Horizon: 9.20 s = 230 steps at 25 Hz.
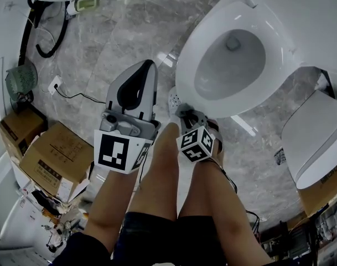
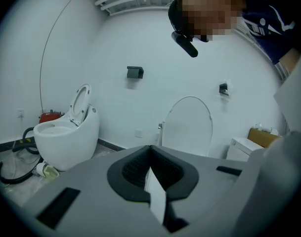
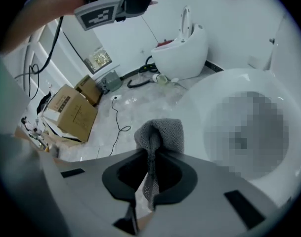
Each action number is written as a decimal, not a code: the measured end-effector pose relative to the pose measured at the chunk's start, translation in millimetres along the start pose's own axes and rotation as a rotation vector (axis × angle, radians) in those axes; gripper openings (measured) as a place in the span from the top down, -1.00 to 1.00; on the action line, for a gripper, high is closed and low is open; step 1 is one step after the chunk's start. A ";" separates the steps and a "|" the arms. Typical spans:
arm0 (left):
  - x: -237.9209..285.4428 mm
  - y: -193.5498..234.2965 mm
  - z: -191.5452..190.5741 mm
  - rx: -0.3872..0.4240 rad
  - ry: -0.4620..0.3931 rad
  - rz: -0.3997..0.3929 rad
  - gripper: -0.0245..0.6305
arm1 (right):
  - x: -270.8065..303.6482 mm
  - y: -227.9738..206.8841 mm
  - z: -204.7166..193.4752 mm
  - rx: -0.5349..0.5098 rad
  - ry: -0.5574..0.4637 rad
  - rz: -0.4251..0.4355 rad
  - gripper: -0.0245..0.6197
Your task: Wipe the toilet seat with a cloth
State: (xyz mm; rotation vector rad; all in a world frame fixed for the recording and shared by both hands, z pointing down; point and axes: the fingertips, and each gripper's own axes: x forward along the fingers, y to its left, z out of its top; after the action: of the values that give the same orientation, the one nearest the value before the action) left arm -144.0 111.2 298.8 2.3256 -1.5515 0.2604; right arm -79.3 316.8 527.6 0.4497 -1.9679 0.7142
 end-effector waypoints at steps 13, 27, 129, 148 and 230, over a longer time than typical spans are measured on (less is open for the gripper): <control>-6.2 14.6 1.6 -0.026 -0.017 0.042 0.89 | -81.0 -174.1 -67.5 0.153 0.106 -0.325 0.77; -5.8 26.7 0.5 -0.026 -0.010 0.055 0.89 | -4.9 -79.2 50.3 0.070 -0.058 -0.009 0.78; 44.6 84.8 9.3 -0.130 -0.017 0.184 0.89 | 10.8 -134.3 175.1 -0.587 -0.158 0.128 0.77; 74.0 72.6 10.4 -0.116 -0.003 0.147 0.89 | -30.3 -333.3 148.5 -0.199 -0.126 -0.278 0.77; 127.0 18.2 29.5 -0.062 0.013 0.042 0.89 | -105.6 -416.0 122.3 0.022 -0.080 -0.475 0.77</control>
State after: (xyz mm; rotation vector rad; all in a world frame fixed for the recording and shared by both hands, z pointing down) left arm -112.1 -15.3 316.6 2.2422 -1.5805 0.2332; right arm 129.5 -77.3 512.2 0.9324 -1.8268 0.4179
